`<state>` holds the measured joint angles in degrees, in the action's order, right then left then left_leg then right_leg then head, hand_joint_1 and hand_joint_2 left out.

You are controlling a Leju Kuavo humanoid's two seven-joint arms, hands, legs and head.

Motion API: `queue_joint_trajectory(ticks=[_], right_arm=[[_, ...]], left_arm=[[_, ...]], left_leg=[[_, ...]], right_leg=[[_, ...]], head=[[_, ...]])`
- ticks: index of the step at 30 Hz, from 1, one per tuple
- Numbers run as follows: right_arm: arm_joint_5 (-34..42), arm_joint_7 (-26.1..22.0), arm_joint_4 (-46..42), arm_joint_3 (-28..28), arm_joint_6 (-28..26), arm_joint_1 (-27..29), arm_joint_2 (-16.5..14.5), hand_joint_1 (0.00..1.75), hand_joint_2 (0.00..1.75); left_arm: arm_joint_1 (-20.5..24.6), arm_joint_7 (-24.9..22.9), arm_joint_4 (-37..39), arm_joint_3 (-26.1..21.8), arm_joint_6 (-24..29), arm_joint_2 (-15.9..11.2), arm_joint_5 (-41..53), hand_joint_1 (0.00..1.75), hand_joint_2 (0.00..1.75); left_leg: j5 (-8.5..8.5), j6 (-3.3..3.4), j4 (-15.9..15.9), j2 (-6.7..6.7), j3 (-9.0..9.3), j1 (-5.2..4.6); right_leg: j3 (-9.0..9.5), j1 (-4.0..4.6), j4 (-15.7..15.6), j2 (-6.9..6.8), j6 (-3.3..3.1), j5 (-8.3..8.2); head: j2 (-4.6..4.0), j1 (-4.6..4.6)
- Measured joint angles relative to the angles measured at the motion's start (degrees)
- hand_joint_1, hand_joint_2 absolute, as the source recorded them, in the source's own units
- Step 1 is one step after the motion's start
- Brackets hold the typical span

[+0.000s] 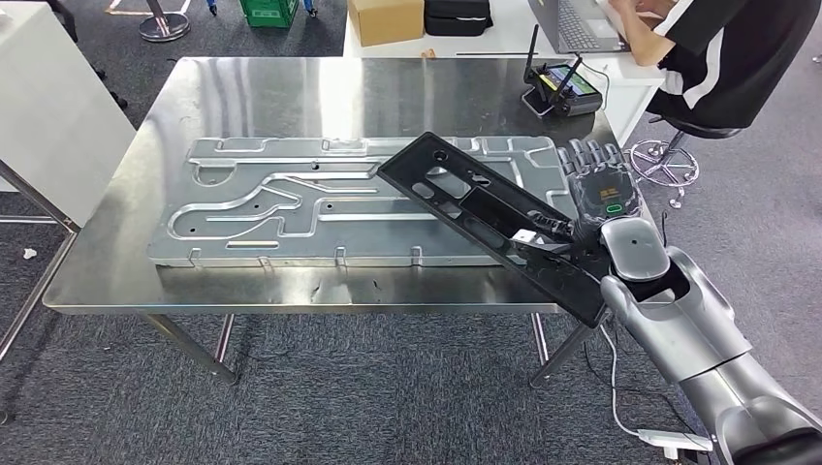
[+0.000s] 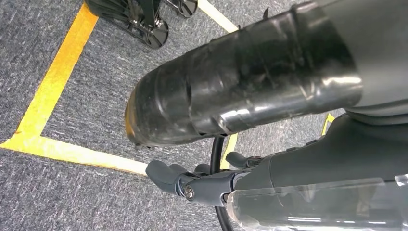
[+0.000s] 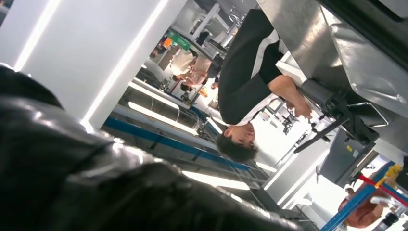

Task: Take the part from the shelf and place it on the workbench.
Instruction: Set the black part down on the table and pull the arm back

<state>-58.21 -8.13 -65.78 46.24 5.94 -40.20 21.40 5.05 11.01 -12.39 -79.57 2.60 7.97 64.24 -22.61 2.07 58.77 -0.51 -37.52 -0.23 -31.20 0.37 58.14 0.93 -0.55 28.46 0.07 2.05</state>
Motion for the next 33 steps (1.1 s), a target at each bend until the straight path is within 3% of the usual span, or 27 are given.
queue_joint_trajectory(ticks=[4,6,9,10,11,12,14,15,17,20,21,22,24,25,26,27,28,30,31,33], right_arm=[[0.01,0.00,-0.60,-0.34,-0.07,0.52,0.86,0.00,0.00],[0.02,0.01,-1.04,-0.71,-0.13,0.81,1.66,0.00,0.00],[0.01,0.08,-1.38,-1.04,-0.23,1.50,2.90,0.00,0.00],[0.01,0.09,-1.40,-1.08,-0.25,1.92,3.20,0.00,0.00],[0.01,0.10,-1.46,-1.15,-0.25,2.41,3.49,0.00,0.00],[0.00,0.14,-1.60,-1.29,-0.26,2.86,3.79,0.00,0.00],[-0.01,0.28,-2.03,-1.79,-0.28,3.37,4.35,0.00,0.00],[-0.01,0.36,-2.25,-2.05,-0.30,3.47,4.54,0.00,0.00],[-0.03,0.43,-2.59,-2.37,-0.33,3.61,4.82,0.00,0.00],[-0.05,0.44,-3.02,-2.48,-0.36,4.06,5.08,0.00,0.00],[-0.08,0.44,-3.20,-2.54,-0.35,4.21,5.15,0.00,0.00],[-0.11,0.44,-3.41,-2.62,-0.33,4.35,5.24,0.00,0.00],[-0.19,0.43,-3.82,-2.80,-0.11,4.66,5.51,0.00,0.00],[-0.22,0.43,-3.97,-2.86,0.04,4.84,5.67,0.00,0.00],[-0.23,0.41,-4.09,-2.87,0.19,5.00,5.83,0.00,0.00],[-0.23,0.40,-4.21,-2.90,0.31,5.11,5.99,0.00,0.00],[-0.24,0.38,-4.35,-2.94,0.42,5.18,6.15,0.00,0.00],[-0.26,0.34,-4.70,-3.12,0.68,5.16,6.48,0.00,0.00],[-0.27,0.32,-4.90,-3.21,0.81,5.13,6.67,0.00,0.00],[-0.28,0.19,-5.16,-3.33,1.04,5.11,7.06,0.00,0.00]], left_arm=[[-0.03,0.05,0.00,0.01,-0.26,0.02,0.04,0.00,0.00],[-0.03,-0.02,0.00,0.01,-0.41,0.05,0.10,0.00,0.00],[-0.03,-0.15,0.00,0.01,-0.68,0.05,0.13,0.00,0.00],[-0.04,-0.19,0.00,0.01,-0.75,0.04,0.11,0.00,0.00],[-0.03,-0.21,0.00,0.01,-0.81,0.02,0.10,0.00,0.00],[-0.02,-0.20,0.00,0.01,-0.86,0.00,0.09,0.00,0.00],[0.00,-0.15,-0.02,0.01,-0.93,-0.06,0.12,0.00,0.00],[0.00,-0.12,-0.04,0.01,-0.96,-0.12,0.14,0.00,0.00],[-0.02,-0.09,-0.08,0.01,-0.99,-0.26,0.16,0.00,0.00],[-0.24,-0.13,-0.09,0.01,-1.11,-0.24,0.13,0.00,0.00],[-0.34,-0.19,-0.09,0.01,-1.17,-0.22,0.08,0.00,0.00],[-0.41,-0.25,-0.09,0.01,-1.22,-0.22,0.02,0.00,0.00],[-0.41,-0.42,-0.09,0.01,-1.27,-0.25,-0.10,0.00,0.00],[-0.39,-0.50,-0.09,0.01,-1.29,-0.26,-0.16,0.00,0.00],[-0.37,-0.56,-0.09,0.01,-1.32,-0.27,-0.21,0.00,0.00],[-0.34,-0.61,-0.09,0.01,-1.35,-0.28,-0.25,0.00,0.00],[-0.31,-0.63,-0.09,0.01,-1.39,-0.28,-0.26,0.00,0.00],[-0.14,-0.69,-0.10,0.00,-1.45,-0.46,-0.28,0.00,0.00],[-0.05,-0.72,-0.11,-0.01,-1.49,-0.57,-0.29,0.00,0.00],[0.12,-0.79,-0.13,-0.02,-1.56,-0.73,-0.32,0.00,0.00]], left_leg=[[0.15,0.39,-0.37,0.05,0.24,0.10],[0.62,0.73,-1.19,0.23,0.67,0.53],[0.87,0.95,-1.62,0.49,0.87,0.81],[0.89,0.91,-1.59,0.56,0.85,0.88],[0.91,0.81,-1.50,0.61,0.81,1.00],[0.92,0.61,-1.32,0.64,0.73,1.18],[0.88,-0.16,-0.69,0.65,0.40,1.64],[0.92,-0.70,-0.41,0.62,0.20,1.80],[1.33,-1.86,-0.15,0.51,-0.16,1.88],[1.74,-3.37,-0.22,0.43,-0.90,2.16],[0.30,-3.56,0.85,0.46,-1.54,2.28],[-2.19,-3.55,3.17,0.50,-2.45,2.35],[-8.29,-3.20,10.56,0.53,-4.48,2.11],[-10.23,-2.97,13.92,0.52,-4.97,1.87],[-10.98,-2.65,15.77,0.52,-4.64,1.56],[-10.64,-2.23,15.58,0.50,-3.27,1.20],[-9.53,-1.68,13.27,0.48,-0.86,0.78],[-7.80,-0.21,5.44,0.39,5.27,-0.13],[-7.41,0.30,2.35,0.39,7.36,-0.49],[-7.25,0.85,-0.50,0.46,8.62,-0.87]], right_leg=[[0.16,-0.11,-0.05,0.02,0.41,0.10],[-0.33,-0.16,1.55,-0.09,0.90,1.61],[-4.35,-0.97,10.94,-0.25,2.04,7.09],[-5.59,-1.41,13.80,-0.30,2.45,8.00],[-5.97,-1.90,14.85,-0.39,2.87,7.73],[-5.27,-2.39,13.71,-0.53,3.33,6.41],[-1.47,-3.23,6.55,-0.84,4.33,2.94],[0.05,-3.24,3.56,-0.71,4.46,1.59],[0.84,-2.85,1.19,-0.32,3.78,0.81],[-0.54,-2.40,1.26,-0.17,1.60,-0.31],[-1.13,-2.33,1.11,-0.22,0.88,-0.92],[-1.82,-2.22,0.97,-0.26,0.24,-1.59],[-3.27,-1.62,0.99,-0.27,-0.55,-2.78],[-3.99,-1.26,1.05,-0.27,-0.74,-3.30],[-4.70,-0.91,1.14,-0.28,-0.89,-3.77],[-5.35,-0.58,1.28,-0.28,-1.00,-4.20],[-5.91,-0.29,1.42,-0.27,-1.06,-4.58],[-6.72,0.11,1.70,-0.28,-1.05,-5.27],[-6.93,0.18,1.73,-0.34,-0.91,-5.65],[-7.12,0.01,1.53,-0.46,-0.35,-6.54]], head=[[0.00,-0.02],[0.00,0.01],[0.00,0.02],[0.00,0.03],[0.00,0.02],[0.00,0.02],[0.00,0.03],[0.00,0.02],[0.00,-0.01],[0.00,-0.07],[0.00,-0.09],[0.00,-0.14],[0.00,-0.18],[0.00,-0.18],[0.00,-0.17],[0.00,-0.17],[0.00,-0.17],[0.00,-0.15],[0.00,-0.13],[0.00,-0.17]])
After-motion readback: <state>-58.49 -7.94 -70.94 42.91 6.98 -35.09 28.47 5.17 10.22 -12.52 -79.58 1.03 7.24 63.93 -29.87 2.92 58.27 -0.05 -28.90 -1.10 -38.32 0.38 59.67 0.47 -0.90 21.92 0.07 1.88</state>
